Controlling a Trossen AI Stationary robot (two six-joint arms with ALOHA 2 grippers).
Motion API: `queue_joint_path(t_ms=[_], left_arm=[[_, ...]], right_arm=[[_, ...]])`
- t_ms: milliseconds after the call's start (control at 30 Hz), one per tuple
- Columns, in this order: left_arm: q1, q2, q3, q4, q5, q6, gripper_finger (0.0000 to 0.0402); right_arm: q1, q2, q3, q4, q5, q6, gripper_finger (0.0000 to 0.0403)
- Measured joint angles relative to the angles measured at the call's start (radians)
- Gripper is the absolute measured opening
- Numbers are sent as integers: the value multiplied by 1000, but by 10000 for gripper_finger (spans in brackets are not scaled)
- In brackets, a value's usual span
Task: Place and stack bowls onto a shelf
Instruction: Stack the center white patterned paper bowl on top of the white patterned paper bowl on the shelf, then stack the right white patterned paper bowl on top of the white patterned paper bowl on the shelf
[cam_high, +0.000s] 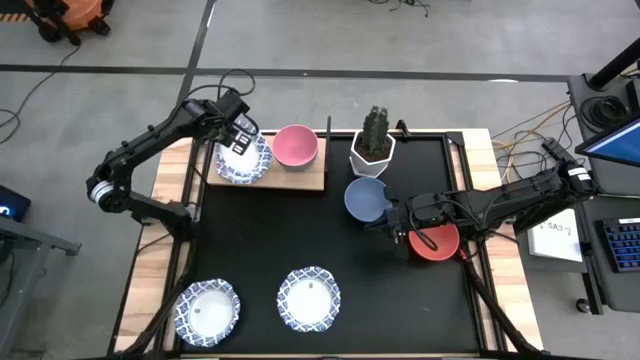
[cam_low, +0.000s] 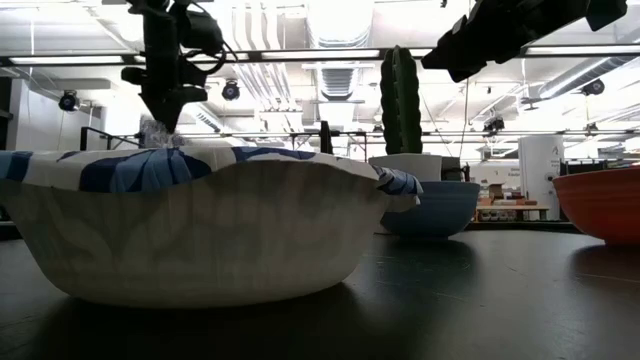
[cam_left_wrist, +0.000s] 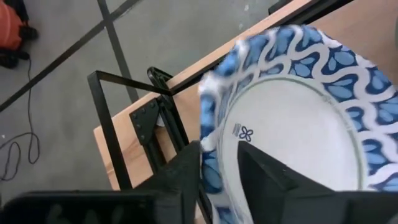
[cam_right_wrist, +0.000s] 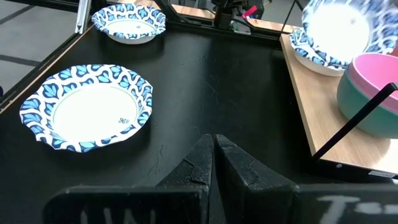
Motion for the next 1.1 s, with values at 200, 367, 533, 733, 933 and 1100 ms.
queue_joint_path(t_ms=[200,367,533,733,933,1100], left_arm=[[0,-22,0,-10,-1,17,134],[-24,-82,0,-38,87,-42,143],[-153,-155,-26,-27,195,-116,144],[-424,-231,-132,47,199,-291,144],[-752,-236,-213,124,209,-527,144],[-1010,-192,-218,187,208,-616,144]], right_arm=[[0,0,0,0,0,1,9],[0,0,0,0,0,12,9],[0,0,0,1,0,13,9],[0,0,-1,10,0,-20,9],[-13,0,-2,26,0,-79,9],[-34,0,-2,38,1,-68,9]])
